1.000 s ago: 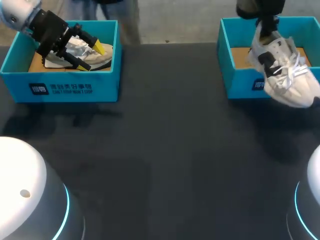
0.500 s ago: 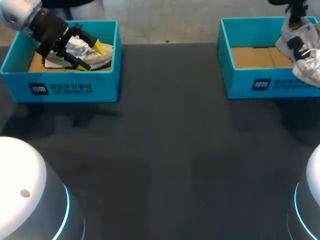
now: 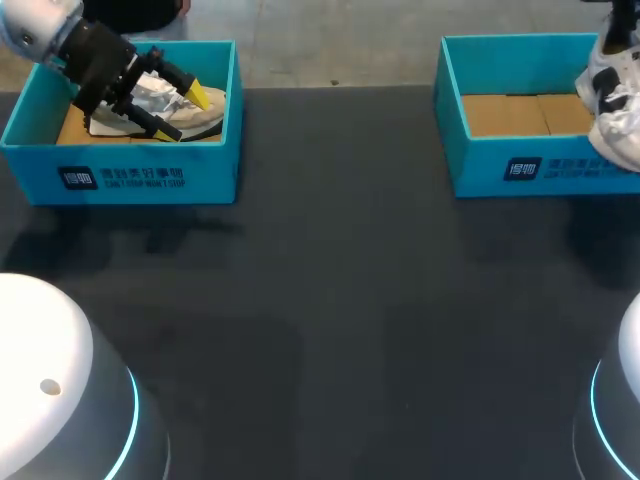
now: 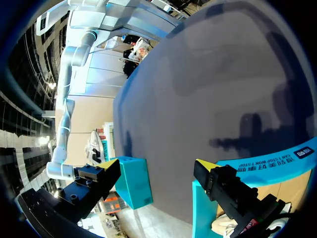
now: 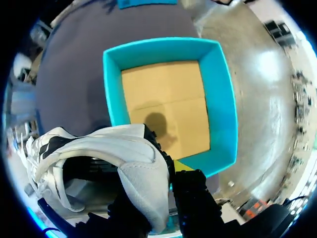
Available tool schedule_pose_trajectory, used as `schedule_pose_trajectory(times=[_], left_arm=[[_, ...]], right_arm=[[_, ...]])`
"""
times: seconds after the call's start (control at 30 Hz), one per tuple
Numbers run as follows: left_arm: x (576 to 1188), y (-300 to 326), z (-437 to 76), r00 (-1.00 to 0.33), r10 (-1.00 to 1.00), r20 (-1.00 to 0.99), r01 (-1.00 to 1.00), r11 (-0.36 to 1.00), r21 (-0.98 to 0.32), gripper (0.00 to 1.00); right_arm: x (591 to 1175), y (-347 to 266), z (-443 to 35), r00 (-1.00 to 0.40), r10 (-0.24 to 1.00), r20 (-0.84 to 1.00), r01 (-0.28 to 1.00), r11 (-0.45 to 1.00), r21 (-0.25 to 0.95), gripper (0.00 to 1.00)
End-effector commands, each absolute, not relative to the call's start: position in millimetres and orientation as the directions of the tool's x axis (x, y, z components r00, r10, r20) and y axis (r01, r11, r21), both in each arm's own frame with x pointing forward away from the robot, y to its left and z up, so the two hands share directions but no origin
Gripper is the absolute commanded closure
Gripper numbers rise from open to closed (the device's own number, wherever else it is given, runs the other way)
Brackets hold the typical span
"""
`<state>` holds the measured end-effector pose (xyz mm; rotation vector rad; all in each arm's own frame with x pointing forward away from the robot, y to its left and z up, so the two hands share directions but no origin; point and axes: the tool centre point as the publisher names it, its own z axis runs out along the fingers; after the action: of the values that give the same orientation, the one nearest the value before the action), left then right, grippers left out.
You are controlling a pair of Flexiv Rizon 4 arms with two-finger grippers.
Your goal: Take the shoe out of the shoebox, open the shoe tongue, remove and reinsert the insole, then place the shoe into the shoebox
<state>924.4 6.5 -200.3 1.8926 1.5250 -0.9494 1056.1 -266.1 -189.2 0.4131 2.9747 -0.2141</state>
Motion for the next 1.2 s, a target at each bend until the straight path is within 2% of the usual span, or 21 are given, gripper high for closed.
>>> schedule_pose_trajectory(times=[0.03, 0.17, 0.33, 0.5, 0.87, 1.07, 1.2], left_arm=[[923.4, 6.5, -200.0, 0.119, 0.607, -0.786, 0.974, -0.225, -0.026, 0.0], [923.4, 6.5, -200.0, 0.119, 0.607, -0.786, 0.974, -0.225, -0.026, 0.0], [923.4, 6.5, -200.0, 0.119, 0.607, -0.786, 0.974, -0.225, -0.026, 0.0], [923.4, 6.5, -200.0, 0.119, 0.607, -0.786, 0.974, -0.225, -0.026, 0.0], [923.4, 6.5, -200.0, 0.119, 0.607, -0.786, 0.974, -0.225, -0.026, 0.0], [923.4, 6.5, -200.0, 0.119, 0.607, -0.786, 0.974, -0.225, -0.026, 0.0], [923.4, 6.5, -200.0, 0.119, 0.607, -0.786, 0.974, -0.225, -0.026, 0.0]], right_arm=[[1052.8, -269.0, -185.1, -0.881, 0.439, -0.179, 0.466, 0.869, -0.163, 1.0], [1048.8, -269.8, -180.3, -0.784, 0.569, -0.249, 0.614, 0.77, -0.175, 1.0], [1044.8, -272.6, -179.8, -0.691, 0.669, -0.274, 0.72, 0.671, -0.176, 1.0], [1038.8, -277.9, -178.5, -0.623, 0.731, -0.278, 0.78, 0.608, -0.149, 1.0], [1032.2, -294.3, -184.1, -0.379, 0.899, -0.222, 0.923, 0.383, -0.026, 1.0], [1027.5, -296.2, -180.2, -0.27, 0.929, -0.252, 0.963, 0.258, -0.08, 1.0], [1016.7, -298.3, -177.7, -0.126, 0.95, -0.287, 0.99, 0.1, -0.104, 1.0]])
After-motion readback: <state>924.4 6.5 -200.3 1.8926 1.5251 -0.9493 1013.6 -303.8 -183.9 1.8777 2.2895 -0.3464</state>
